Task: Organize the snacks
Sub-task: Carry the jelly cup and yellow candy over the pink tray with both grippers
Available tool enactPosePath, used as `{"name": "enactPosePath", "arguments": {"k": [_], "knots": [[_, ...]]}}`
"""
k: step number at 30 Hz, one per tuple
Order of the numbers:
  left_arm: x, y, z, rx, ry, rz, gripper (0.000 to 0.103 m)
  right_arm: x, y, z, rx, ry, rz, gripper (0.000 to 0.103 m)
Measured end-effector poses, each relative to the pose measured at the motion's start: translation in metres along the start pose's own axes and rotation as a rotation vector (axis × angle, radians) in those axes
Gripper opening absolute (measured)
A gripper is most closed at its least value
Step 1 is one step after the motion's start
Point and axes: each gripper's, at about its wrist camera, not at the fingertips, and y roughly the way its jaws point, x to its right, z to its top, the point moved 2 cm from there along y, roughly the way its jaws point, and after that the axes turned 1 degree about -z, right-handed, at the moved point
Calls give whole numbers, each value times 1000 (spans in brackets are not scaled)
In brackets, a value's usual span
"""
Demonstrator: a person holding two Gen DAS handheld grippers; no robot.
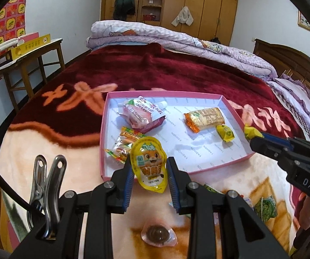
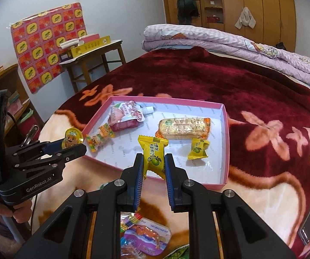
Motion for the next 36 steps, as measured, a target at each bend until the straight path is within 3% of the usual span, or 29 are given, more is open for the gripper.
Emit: {"name": "enactPosePath", "arguments": {"k": [22, 31, 36], "knots": [[-2, 59, 3, -87, 35, 79, 31, 29, 41, 3, -54, 32, -16, 20], [4, 67, 10, -84, 54, 69, 31, 39, 57, 8, -63, 43, -39, 20], [11, 77, 3, -137, 47, 32, 31, 45, 62, 11, -66, 48, -49, 20]]}}
